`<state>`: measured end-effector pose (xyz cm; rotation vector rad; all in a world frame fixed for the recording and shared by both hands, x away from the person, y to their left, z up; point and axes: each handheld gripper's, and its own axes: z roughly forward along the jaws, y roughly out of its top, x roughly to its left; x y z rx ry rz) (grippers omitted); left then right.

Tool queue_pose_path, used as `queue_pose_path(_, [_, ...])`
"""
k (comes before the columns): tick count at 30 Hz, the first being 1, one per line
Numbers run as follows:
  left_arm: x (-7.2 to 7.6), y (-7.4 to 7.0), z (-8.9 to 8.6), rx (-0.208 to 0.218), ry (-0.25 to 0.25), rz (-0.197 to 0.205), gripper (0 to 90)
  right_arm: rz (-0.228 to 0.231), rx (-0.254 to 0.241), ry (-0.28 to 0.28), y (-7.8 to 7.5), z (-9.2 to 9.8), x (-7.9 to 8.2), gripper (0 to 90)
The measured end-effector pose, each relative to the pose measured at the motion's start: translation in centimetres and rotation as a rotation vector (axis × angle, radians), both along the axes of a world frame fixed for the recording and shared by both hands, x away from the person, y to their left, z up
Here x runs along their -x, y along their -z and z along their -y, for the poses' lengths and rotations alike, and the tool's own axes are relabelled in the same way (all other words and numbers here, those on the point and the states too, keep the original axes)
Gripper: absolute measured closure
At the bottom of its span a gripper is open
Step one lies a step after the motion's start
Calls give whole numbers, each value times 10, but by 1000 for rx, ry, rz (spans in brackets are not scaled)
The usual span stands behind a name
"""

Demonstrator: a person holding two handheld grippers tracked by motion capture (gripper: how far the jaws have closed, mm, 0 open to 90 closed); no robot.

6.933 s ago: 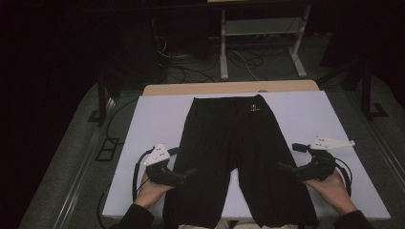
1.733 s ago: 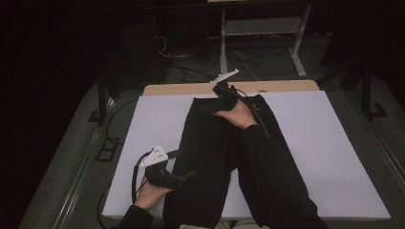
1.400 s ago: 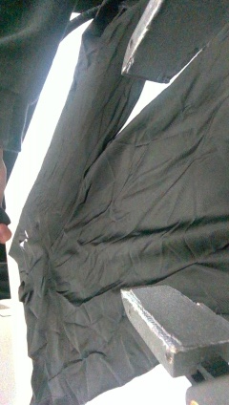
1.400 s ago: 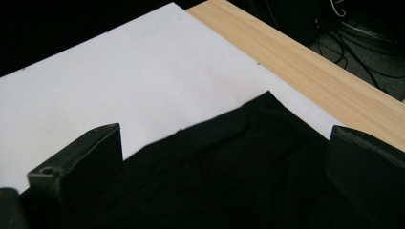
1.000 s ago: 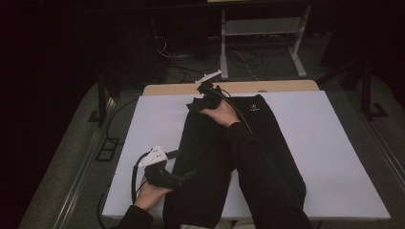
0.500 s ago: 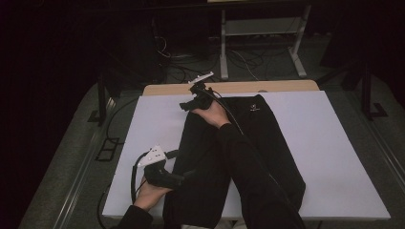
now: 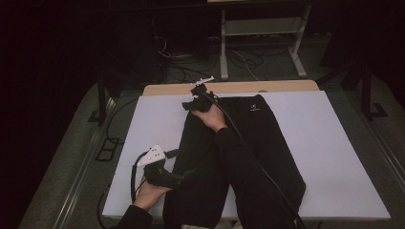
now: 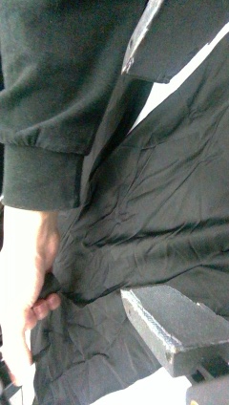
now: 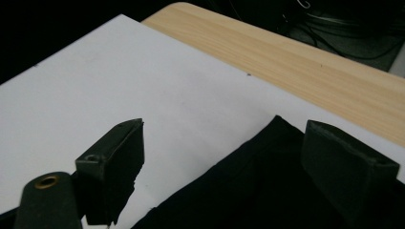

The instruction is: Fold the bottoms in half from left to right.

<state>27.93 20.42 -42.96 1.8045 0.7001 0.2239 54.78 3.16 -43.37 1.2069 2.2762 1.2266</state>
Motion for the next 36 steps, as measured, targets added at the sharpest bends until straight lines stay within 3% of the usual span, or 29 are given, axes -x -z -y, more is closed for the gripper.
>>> queue_pose_path(8, [0, 0, 1, -3, 3, 1, 0, -39, 29, 39, 17, -4, -2, 228])
queue_pose_path(13, [-1, 0, 1, -3, 3, 1, 0, -46, 18, 47, 20, -5, -3, 323])
queue_pose_path(24, [-1, 0, 2, -6, -1, 0, 0, -42, 59, 38, 24, -7, -1, 479])
queue_pose_path(27, [-1, 0, 2, -8, -3, 2, 0, -38, 77, 34, 23, -8, 0, 557])
queue_pose_path(28, [-1, 0, 2, -8, -3, 2, 0, -36, 88, 46, 23, -9, 1, 628])
queue_pose_path(32, [-1, 1, 3, -16, -5, 0, 0, -45, 84, 56, 23, -8, 1, 690])
queue_pose_path(33, [1, 1, 4, -51, -9, 14, 0, -51, 88, 50, 22, -7, 1, 757])
queue_pose_path(36, [2, 1, 4, -65, -18, 15, 0, -57, 93, 44, 21, -8, 1, 817])
